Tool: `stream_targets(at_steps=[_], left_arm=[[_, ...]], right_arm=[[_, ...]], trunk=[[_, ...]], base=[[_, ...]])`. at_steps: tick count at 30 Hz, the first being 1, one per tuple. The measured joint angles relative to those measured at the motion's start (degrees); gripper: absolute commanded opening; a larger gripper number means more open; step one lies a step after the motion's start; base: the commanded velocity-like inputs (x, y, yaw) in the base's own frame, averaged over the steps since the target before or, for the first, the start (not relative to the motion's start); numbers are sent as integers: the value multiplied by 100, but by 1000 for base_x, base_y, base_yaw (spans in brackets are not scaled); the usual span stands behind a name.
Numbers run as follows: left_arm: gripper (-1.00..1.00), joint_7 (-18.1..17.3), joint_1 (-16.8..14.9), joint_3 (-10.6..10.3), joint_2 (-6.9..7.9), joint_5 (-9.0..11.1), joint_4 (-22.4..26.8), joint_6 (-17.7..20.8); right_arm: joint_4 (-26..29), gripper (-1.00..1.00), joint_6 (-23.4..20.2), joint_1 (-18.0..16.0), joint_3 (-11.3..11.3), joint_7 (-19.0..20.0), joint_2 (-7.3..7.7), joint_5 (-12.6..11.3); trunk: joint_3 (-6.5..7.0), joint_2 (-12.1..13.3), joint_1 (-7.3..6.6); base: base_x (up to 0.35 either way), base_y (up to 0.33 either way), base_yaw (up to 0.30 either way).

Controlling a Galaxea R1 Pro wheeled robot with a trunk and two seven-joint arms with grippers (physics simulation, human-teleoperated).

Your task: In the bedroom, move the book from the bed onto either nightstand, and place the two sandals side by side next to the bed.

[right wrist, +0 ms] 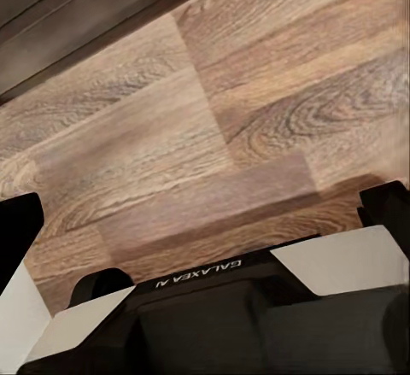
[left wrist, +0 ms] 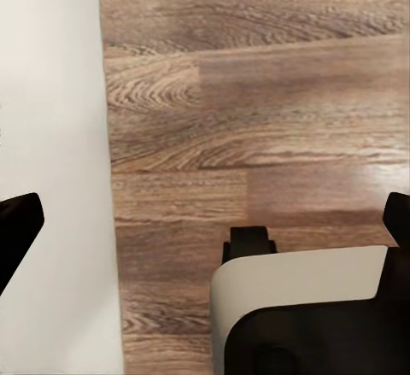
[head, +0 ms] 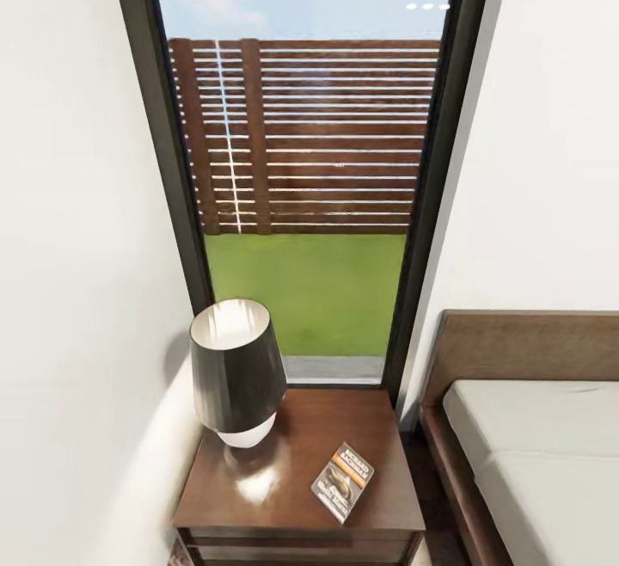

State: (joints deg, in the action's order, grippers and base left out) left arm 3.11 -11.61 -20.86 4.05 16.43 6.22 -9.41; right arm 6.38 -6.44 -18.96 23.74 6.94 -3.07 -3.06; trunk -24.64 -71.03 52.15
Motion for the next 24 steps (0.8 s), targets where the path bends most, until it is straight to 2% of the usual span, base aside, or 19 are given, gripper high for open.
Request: stream_targets(at_steps=[7,24], left_arm=[[100,0,99,0,-21,1,0,-73],[100,-1,316,39,-9,15,-2,-107]], right_arm=[[3,100,86,213,2,-4,23,77],[-36,100,138,584,13,-5,87,84]], trunk=[[126,281,-154],[431,963,-527]], base=[[0,0,0],[0,0,0]])
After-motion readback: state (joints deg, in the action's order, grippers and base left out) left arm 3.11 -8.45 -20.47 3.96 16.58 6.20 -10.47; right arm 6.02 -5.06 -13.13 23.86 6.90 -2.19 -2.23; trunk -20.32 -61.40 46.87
